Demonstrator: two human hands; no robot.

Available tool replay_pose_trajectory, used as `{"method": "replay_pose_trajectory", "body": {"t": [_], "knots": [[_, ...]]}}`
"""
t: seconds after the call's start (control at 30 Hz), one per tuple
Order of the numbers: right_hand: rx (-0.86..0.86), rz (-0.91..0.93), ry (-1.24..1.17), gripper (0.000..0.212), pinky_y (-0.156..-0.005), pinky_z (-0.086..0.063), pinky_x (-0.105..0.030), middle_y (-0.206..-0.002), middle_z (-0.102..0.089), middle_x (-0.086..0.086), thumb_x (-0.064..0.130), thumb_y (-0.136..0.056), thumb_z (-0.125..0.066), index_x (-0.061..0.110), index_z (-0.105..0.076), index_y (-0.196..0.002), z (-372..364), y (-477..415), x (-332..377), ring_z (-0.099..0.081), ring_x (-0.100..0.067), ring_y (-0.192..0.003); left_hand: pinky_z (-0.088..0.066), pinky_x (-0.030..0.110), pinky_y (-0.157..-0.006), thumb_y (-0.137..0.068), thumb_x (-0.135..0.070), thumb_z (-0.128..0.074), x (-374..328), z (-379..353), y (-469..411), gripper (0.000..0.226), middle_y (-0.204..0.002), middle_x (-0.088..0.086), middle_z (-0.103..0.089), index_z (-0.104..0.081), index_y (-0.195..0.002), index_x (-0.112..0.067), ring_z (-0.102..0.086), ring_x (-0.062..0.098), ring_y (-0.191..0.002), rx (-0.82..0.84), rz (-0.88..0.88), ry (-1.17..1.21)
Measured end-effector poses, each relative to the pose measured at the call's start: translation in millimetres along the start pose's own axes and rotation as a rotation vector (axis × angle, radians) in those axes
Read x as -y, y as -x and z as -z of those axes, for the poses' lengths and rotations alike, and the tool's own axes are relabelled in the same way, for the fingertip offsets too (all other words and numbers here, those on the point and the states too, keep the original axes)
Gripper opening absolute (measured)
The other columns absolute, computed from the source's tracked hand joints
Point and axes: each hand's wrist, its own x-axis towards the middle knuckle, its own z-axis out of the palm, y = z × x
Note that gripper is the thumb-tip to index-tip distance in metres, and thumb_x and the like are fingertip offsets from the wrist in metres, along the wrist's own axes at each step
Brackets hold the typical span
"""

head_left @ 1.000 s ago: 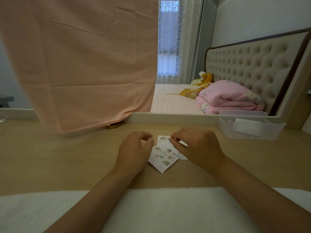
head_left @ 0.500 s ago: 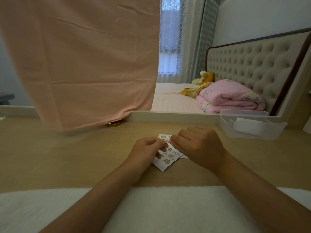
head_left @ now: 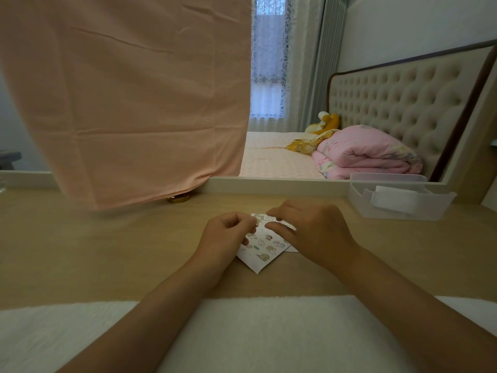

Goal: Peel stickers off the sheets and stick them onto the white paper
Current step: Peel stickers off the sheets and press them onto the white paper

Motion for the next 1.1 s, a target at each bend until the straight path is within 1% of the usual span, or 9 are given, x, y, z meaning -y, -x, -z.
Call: {"method": "replay_pose_trajectory", "body": {"t": [0.1,0.17,0.3,0.53,0.63,0.8,0.9,1.03,1.1], "knots": [[0.132,-0.529,-0.418,0.012,-0.067,-0.050,-0.023,-0.092,-0.072,0.019,0.034,-0.093,-0.067,0.031,-0.076,-0.102,-2.8,-0.5,13.6,-0.057,0.005,-0.066,-0.043,0.006,-0.054,-0.093,-0.027,-0.068,2.7,-0.6,1.1,0.018,-0.081,-0.012,-0.073,-0.077,-0.083,-0.016,-0.059,-0.003,-0.059,-0.007,-0.111,-0.007],[0.175,-0.703,-0.640,0.009,-0.068,-0.052,-0.028,-0.088,-0.072,0.018,0.030,-0.094,-0.068,0.033,-0.076,-0.092,-3.3,-2.7,18.7,-0.061,-0.002,-0.062,-0.044,0.007,-0.056,-0.093,-0.029,-0.068,4.5,-1.5,1.0,0.017,-0.082,-0.011,-0.074,-0.078,-0.083,-0.019,-0.062,0.001,-0.062,0.004,-0.148,-0.031],[0.223,-0.696,-0.640,0.016,-0.068,-0.056,-0.034,-0.084,-0.071,0.017,0.032,-0.093,-0.068,0.037,-0.071,-0.079,-3.2,-3.2,21.0,-0.063,-0.005,-0.063,-0.046,0.009,-0.059,-0.093,-0.031,-0.067,7.8,-3.2,-1.9,0.017,-0.083,-0.010,-0.074,-0.078,-0.083,-0.023,-0.066,0.010,-0.069,0.009,-0.173,-0.076],[0.251,-0.747,-0.575,0.019,-0.066,-0.051,-0.027,-0.081,-0.070,0.022,0.033,-0.091,-0.069,0.038,-0.069,-0.073,-6.1,0.0,12.2,-0.061,0.005,-0.067,-0.045,0.022,-0.073,-0.096,-0.038,-0.061,8.2,-6.4,-3.0,0.023,-0.089,-0.017,-0.074,-0.079,-0.085,-0.028,-0.065,-0.002,-0.077,0.046,-0.144,-0.152],[0.297,-0.792,-0.588,0.021,-0.064,-0.045,-0.022,-0.079,-0.071,0.015,0.028,-0.091,-0.071,0.035,-0.069,-0.071,-1.3,-0.6,-2.1,-0.059,0.008,-0.061,-0.050,0.025,-0.075,-0.096,-0.039,-0.059,-0.4,-14.2,-8.9,0.025,-0.092,-0.017,-0.075,-0.080,-0.087,-0.028,-0.066,0.002,-0.084,0.105,-0.123,-0.217],[0.327,-0.949,-0.631,0.018,-0.065,-0.054,-0.028,-0.080,-0.073,0.001,0.024,-0.095,-0.066,0.017,-0.072,-0.079,10.3,4.7,-37.3,-0.062,-0.008,-0.052,-0.055,0.028,-0.071,-0.097,-0.028,-0.057,-15.6,-39.1,-39.8,0.017,-0.093,-0.007,-0.068,-0.072,-0.096,-0.034,-0.061,0.009,-0.076,0.204,-0.178,-0.421],[0.364,-1.039,-0.610,0.019,-0.063,-0.051,-0.032,-0.078,-0.072,-0.001,0.023,-0.096,-0.065,0.013,-0.072,-0.082,9.1,17.2,-64.1,-0.060,-0.013,-0.051,-0.053,0.023,-0.078,-0.100,-0.026,-0.055,-12.2,-52.3,-64.6,0.027,-0.120,-0.011,-0.067,-0.068,-0.124,-0.028,-0.062,0.004,-0.098,0.203,-0.239,-0.514],[0.477,-1.093,-0.594,0.019,-0.049,-0.042,-0.024,-0.071,-0.064,-0.002,0.020,-0.096,-0.063,0.011,-0.068,-0.080,-0.3,32.7,-81.5,-0.050,-0.014,-0.046,-0.051,0.033,-0.097,-0.099,-0.023,-0.054,-1.1,-65.4,-83.9,0.030,-0.128,-0.012,-0.058,-0.066,-0.126,-0.027,-0.059,0.012,-0.113,0.335,-0.337,-0.756],[0.531,-1.080,-0.563,0.021,-0.051,-0.041,-0.023,-0.066,-0.061,0.003,0.023,-0.094,-0.065,0.010,-0.069,-0.078,-6.1,35.1,-83.6,-0.048,-0.010,-0.048,-0.045,0.034,-0.104,-0.097,-0.026,-0.056,8.4,-69.4,-90.7,0.031,-0.134,-0.008,-0.056,-0.066,-0.126,-0.026,-0.050,0.014,-0.125,0.390,-0.393,-0.868]]}}
